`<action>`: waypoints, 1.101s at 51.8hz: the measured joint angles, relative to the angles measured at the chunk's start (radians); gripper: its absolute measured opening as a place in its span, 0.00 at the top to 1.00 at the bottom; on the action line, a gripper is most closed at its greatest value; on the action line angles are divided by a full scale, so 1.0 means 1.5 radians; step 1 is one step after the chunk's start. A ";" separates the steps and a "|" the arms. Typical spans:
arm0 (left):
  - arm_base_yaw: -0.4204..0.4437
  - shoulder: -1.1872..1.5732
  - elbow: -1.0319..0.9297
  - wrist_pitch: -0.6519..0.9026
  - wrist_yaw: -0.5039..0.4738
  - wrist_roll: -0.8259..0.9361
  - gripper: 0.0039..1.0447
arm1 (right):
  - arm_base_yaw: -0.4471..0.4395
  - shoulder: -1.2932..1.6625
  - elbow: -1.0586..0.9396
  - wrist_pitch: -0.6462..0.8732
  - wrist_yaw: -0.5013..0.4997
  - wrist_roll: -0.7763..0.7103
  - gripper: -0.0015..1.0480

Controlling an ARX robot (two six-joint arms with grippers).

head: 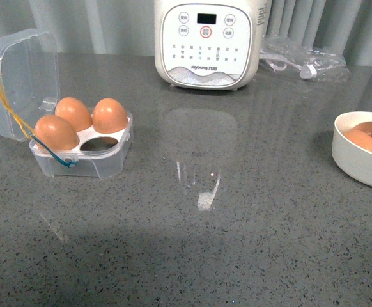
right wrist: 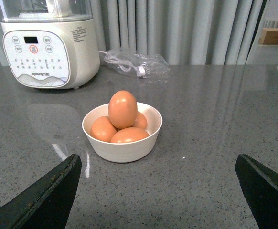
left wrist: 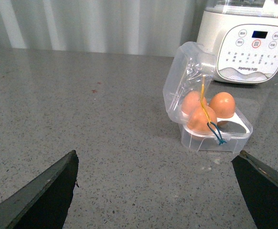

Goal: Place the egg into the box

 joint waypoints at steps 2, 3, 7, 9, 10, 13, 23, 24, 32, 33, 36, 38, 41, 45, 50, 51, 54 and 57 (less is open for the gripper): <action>0.000 0.000 0.000 0.000 0.000 0.000 0.06 | 0.000 0.000 0.000 0.000 0.000 0.000 0.07; 0.000 0.000 0.000 0.000 0.000 0.000 0.06 | 0.000 0.000 0.000 0.000 0.000 0.000 0.07; 0.000 0.000 0.000 0.000 0.000 0.000 0.06 | 0.000 0.000 0.000 0.000 0.000 0.000 0.07; 0.000 0.000 0.000 0.000 0.000 0.000 0.06 | 0.000 0.000 0.000 0.000 0.000 0.000 0.07; 0.000 0.000 0.000 0.000 0.000 0.000 0.06 | 0.000 0.000 0.000 0.000 0.000 0.000 0.07; 0.000 0.000 0.000 0.000 0.000 0.000 0.06 | 0.000 0.000 0.000 0.000 0.000 0.000 0.07; 0.000 0.000 0.000 0.000 0.000 0.000 0.06 | 0.000 0.000 0.000 0.000 0.000 0.000 0.07; 0.000 0.000 0.000 0.000 0.000 0.000 0.06 | 0.000 0.000 0.000 0.000 0.000 0.000 0.07; 0.000 0.000 0.000 0.000 0.000 0.000 0.06 | 0.000 0.000 0.000 0.000 0.000 0.000 0.07; 0.000 0.000 0.000 0.000 0.000 0.000 0.06 | 0.000 0.000 0.000 0.000 0.000 0.000 0.07; 0.000 0.000 0.000 0.000 0.000 0.000 0.06 | 0.000 0.000 0.000 0.000 0.000 0.000 0.07; 0.000 0.000 0.000 0.000 0.000 0.000 0.06 | 0.012 0.013 0.011 -0.035 0.033 0.028 0.07; 0.000 0.000 0.000 0.000 0.000 0.000 0.06 | 0.075 0.094 0.058 -0.141 0.156 0.131 0.07; 0.000 0.000 0.000 0.000 0.000 0.000 0.06 | 0.140 0.170 0.072 -0.122 0.215 0.216 0.07; 0.000 0.000 0.000 0.000 0.000 0.000 0.06 | 0.136 0.233 0.093 -0.060 0.186 0.217 0.07; 0.000 0.000 0.000 0.000 0.000 0.000 0.06 | 0.122 0.256 0.101 -0.034 0.168 0.207 0.07; 0.000 0.000 0.000 0.000 0.000 0.000 0.06 | 0.085 0.318 0.120 0.029 0.116 0.166 0.07; 0.000 0.000 0.000 0.000 0.000 0.000 0.06 | 0.050 0.390 0.136 0.092 0.063 0.121 0.07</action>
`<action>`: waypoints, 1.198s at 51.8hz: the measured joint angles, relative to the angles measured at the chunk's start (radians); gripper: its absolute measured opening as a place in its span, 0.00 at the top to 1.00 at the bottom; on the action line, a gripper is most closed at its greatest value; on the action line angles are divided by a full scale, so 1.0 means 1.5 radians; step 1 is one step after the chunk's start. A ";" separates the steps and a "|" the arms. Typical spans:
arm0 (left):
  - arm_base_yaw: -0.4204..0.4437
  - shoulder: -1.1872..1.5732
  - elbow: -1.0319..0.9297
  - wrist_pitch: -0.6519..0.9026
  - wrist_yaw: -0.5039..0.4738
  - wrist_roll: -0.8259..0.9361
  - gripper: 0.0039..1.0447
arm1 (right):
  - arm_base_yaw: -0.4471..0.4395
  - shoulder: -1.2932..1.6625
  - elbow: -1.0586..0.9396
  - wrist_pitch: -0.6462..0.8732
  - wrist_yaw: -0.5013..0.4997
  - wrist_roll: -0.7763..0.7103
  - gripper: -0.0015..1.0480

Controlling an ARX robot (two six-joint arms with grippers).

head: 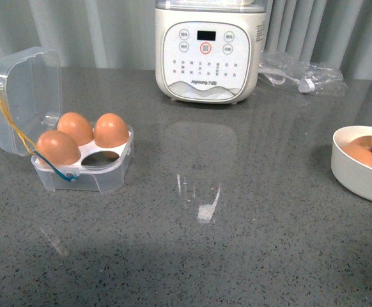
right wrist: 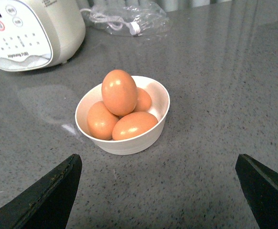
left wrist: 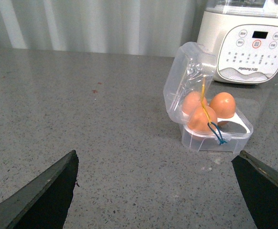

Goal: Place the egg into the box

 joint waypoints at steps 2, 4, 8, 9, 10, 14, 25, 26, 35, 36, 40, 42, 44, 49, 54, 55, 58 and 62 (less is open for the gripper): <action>0.000 0.000 0.000 0.000 0.000 0.000 0.06 | -0.012 0.030 0.007 0.024 -0.020 -0.021 0.07; 0.000 0.000 0.000 0.000 0.000 0.000 0.06 | -0.021 0.059 0.014 0.044 -0.038 -0.036 0.07; 0.000 0.000 0.000 0.000 0.000 0.000 0.06 | -0.031 0.120 0.034 0.082 -0.079 -0.075 0.07; 0.000 0.000 0.000 0.000 0.000 0.000 0.06 | -0.032 0.134 0.038 0.094 -0.091 -0.086 0.07; 0.000 0.000 0.000 0.000 0.000 0.000 0.06 | -0.034 0.148 0.043 0.108 -0.104 -0.094 0.07; 0.000 0.000 0.000 0.000 0.000 0.000 0.06 | -0.051 0.221 0.077 0.163 -0.152 -0.119 0.07; 0.000 0.000 0.000 0.000 0.000 0.000 0.06 | -0.062 0.349 0.142 0.207 -0.174 -0.152 0.07; 0.000 0.000 0.000 0.000 0.000 0.000 0.06 | -0.062 0.361 0.148 0.211 -0.172 -0.156 0.07; 0.000 0.000 0.000 0.000 0.000 0.000 0.06 | -0.052 0.411 0.165 0.239 -0.175 -0.166 0.07; 0.000 0.000 0.000 0.000 0.000 0.000 0.06 | -0.050 0.419 0.168 0.243 -0.175 -0.168 0.07; 0.000 0.000 0.000 0.000 0.000 0.000 0.06 | -0.044 0.452 0.179 0.256 -0.168 -0.172 0.07; 0.000 0.000 0.000 0.000 0.000 0.000 0.06 | -0.042 0.473 0.189 0.259 -0.156 -0.172 0.07; 0.000 0.000 0.000 0.000 0.000 0.000 0.06 | -0.041 0.484 0.194 0.261 -0.150 -0.168 0.07; 0.000 0.000 0.000 0.000 0.000 0.000 0.06 | -0.037 0.506 0.205 0.267 -0.149 -0.161 0.07; 0.000 0.000 0.000 0.000 0.000 0.000 0.06 | -0.030 0.523 0.218 0.271 -0.148 -0.156 0.07; 0.000 0.000 0.000 0.000 0.000 0.000 0.06 | -0.028 0.528 0.222 0.272 -0.148 -0.156 0.07; 0.000 0.000 0.000 0.000 0.000 0.000 0.06 | -0.026 0.536 0.231 0.272 -0.148 -0.154 0.07; 0.000 0.000 0.000 0.000 0.000 0.000 0.06 | -0.022 0.549 0.242 0.274 -0.140 -0.154 0.07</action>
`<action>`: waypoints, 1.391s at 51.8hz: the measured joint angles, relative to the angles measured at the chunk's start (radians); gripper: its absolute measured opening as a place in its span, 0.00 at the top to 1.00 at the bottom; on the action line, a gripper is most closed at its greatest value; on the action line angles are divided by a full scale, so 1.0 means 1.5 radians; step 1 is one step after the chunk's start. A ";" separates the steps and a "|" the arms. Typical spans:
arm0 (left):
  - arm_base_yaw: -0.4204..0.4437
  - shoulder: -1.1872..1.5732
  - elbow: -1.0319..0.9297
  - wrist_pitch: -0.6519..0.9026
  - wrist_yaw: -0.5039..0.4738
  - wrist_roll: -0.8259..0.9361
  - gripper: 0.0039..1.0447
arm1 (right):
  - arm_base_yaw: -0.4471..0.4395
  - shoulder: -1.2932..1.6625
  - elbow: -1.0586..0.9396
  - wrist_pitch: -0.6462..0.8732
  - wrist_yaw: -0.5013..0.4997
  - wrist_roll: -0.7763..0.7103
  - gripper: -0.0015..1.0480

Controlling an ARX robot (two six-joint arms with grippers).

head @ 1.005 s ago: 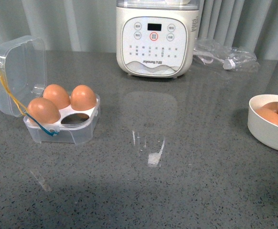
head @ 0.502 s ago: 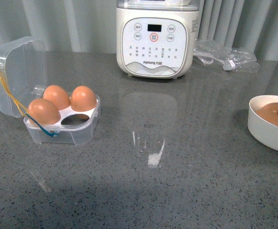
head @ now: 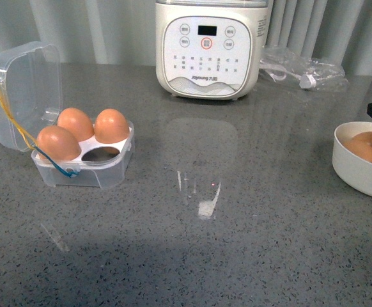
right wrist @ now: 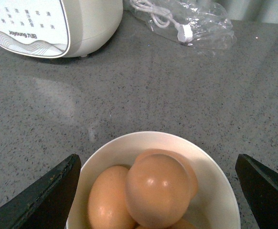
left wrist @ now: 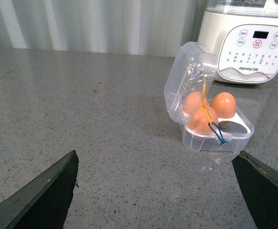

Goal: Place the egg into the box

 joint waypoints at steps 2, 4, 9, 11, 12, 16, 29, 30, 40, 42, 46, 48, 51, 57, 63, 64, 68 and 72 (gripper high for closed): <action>0.000 0.000 0.000 0.000 0.000 0.000 0.06 | 0.002 0.009 0.006 0.004 0.005 0.002 0.07; 0.000 0.000 0.000 0.000 0.000 0.000 0.06 | 0.003 0.013 0.008 0.004 0.004 0.005 0.07; 0.000 0.000 0.000 0.000 0.000 0.000 0.06 | 0.005 0.026 0.019 -0.003 0.001 0.013 0.07; 0.000 0.000 0.000 0.000 0.000 0.000 0.06 | 0.006 0.032 0.023 -0.004 0.003 0.014 0.07; 0.000 0.000 0.000 0.000 0.000 0.000 0.06 | 0.006 0.033 0.024 -0.004 0.003 0.014 0.07; 0.000 0.000 0.000 0.000 0.000 0.000 0.06 | 0.007 0.044 0.030 -0.002 0.005 0.017 0.07; 0.000 0.000 0.000 0.000 0.000 0.000 0.06 | 0.011 0.078 0.037 0.007 0.004 0.024 0.07; 0.000 0.000 0.000 0.000 0.000 0.000 0.06 | 0.012 0.080 0.038 0.011 0.005 0.024 0.07; 0.000 0.000 0.000 0.000 0.000 0.000 0.06 | 0.012 0.095 0.051 0.015 0.006 0.025 0.07; 0.000 0.000 0.000 0.000 0.000 0.000 0.06 | 0.012 0.097 0.052 0.015 0.006 0.025 0.07; 0.000 0.000 0.000 0.000 0.000 0.000 0.06 | 0.012 0.101 0.054 0.019 0.012 0.025 0.07; 0.000 0.000 0.000 0.000 0.000 0.000 0.06 | 0.012 0.103 0.056 0.019 0.012 0.027 0.08; 0.000 0.000 0.000 0.000 0.000 0.000 0.06 | 0.012 0.103 0.057 0.018 0.015 0.029 0.16; 0.000 0.000 0.000 0.000 0.000 0.000 0.06 | 0.012 0.103 0.060 0.015 0.016 0.032 0.31; 0.000 0.000 0.000 0.000 0.000 0.000 0.06 | 0.013 0.104 0.060 0.012 0.015 0.035 0.50; 0.000 0.000 0.000 0.000 0.000 0.000 0.06 | 0.013 0.103 0.060 0.012 0.017 0.035 0.53; 0.000 0.000 0.000 0.000 0.000 0.000 0.06 | 0.017 0.100 0.060 0.012 0.018 0.035 0.62; 0.000 0.000 0.000 0.000 0.000 0.000 0.06 | 0.022 0.090 0.060 0.012 0.018 0.034 0.62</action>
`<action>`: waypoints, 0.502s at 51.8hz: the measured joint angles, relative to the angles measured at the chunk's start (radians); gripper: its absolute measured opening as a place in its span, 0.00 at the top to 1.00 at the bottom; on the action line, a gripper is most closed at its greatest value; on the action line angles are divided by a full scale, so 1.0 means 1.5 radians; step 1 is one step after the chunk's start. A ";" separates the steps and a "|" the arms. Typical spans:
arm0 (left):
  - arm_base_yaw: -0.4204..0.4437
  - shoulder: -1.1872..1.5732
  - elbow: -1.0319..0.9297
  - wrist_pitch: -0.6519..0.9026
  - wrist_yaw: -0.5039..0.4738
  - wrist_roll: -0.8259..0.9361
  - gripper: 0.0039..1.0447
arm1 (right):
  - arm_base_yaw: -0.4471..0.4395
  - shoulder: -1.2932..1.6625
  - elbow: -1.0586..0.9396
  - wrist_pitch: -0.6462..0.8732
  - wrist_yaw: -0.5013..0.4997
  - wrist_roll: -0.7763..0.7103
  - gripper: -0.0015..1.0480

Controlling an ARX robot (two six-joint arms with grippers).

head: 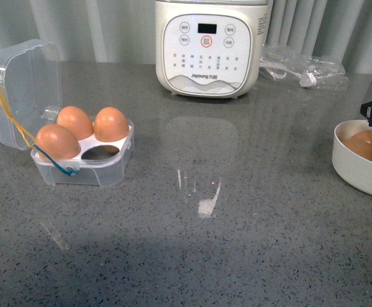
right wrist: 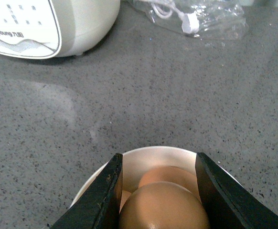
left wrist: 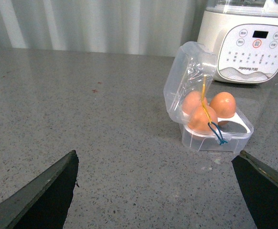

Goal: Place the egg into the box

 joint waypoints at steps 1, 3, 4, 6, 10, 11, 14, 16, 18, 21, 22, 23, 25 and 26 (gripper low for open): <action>0.000 0.000 0.000 0.000 0.000 0.000 0.06 | 0.001 -0.002 0.000 0.000 0.000 0.000 0.62; 0.000 0.000 0.000 0.000 0.000 0.000 0.06 | 0.004 -0.009 0.000 0.002 0.000 -0.002 0.62; 0.000 0.000 0.000 0.000 0.000 0.000 0.06 | 0.007 -0.018 -0.002 0.010 0.001 -0.002 0.62; 0.000 0.000 0.000 0.000 0.000 0.000 0.06 | 0.011 -0.034 -0.003 0.010 -0.007 0.000 0.62; 0.000 0.000 0.000 0.000 0.000 0.000 0.06 | 0.024 -0.075 -0.002 0.007 -0.028 0.004 0.62; 0.000 0.000 0.000 0.000 0.000 0.000 0.06 | 0.028 -0.083 -0.001 0.005 -0.034 0.007 0.62; 0.000 0.000 0.000 0.000 0.000 0.000 0.06 | 0.040 -0.097 0.007 -0.006 -0.050 0.017 0.62; 0.000 0.000 0.000 0.000 0.000 0.000 0.06 | 0.050 -0.100 0.014 -0.010 -0.059 0.023 0.62; 0.000 0.000 0.000 0.000 0.000 0.000 0.06 | 0.061 -0.100 0.024 -0.012 -0.067 0.028 0.62; 0.000 0.000 0.000 0.000 0.000 0.000 0.06 | 0.084 -0.093 0.042 -0.010 -0.077 0.040 0.62; 0.000 0.000 0.000 0.000 0.000 0.000 0.06 | 0.095 -0.088 0.050 -0.009 -0.084 0.042 0.62; 0.000 0.000 0.000 0.000 0.000 0.000 0.06 | 0.106 -0.081 0.058 -0.008 -0.087 0.044 0.62; 0.000 0.000 0.000 0.000 0.000 0.000 0.06 | 0.135 -0.060 0.078 0.001 -0.090 0.043 0.62; 0.000 0.000 0.000 0.000 0.000 0.000 0.06 | 0.147 -0.050 0.087 0.002 -0.094 0.043 0.62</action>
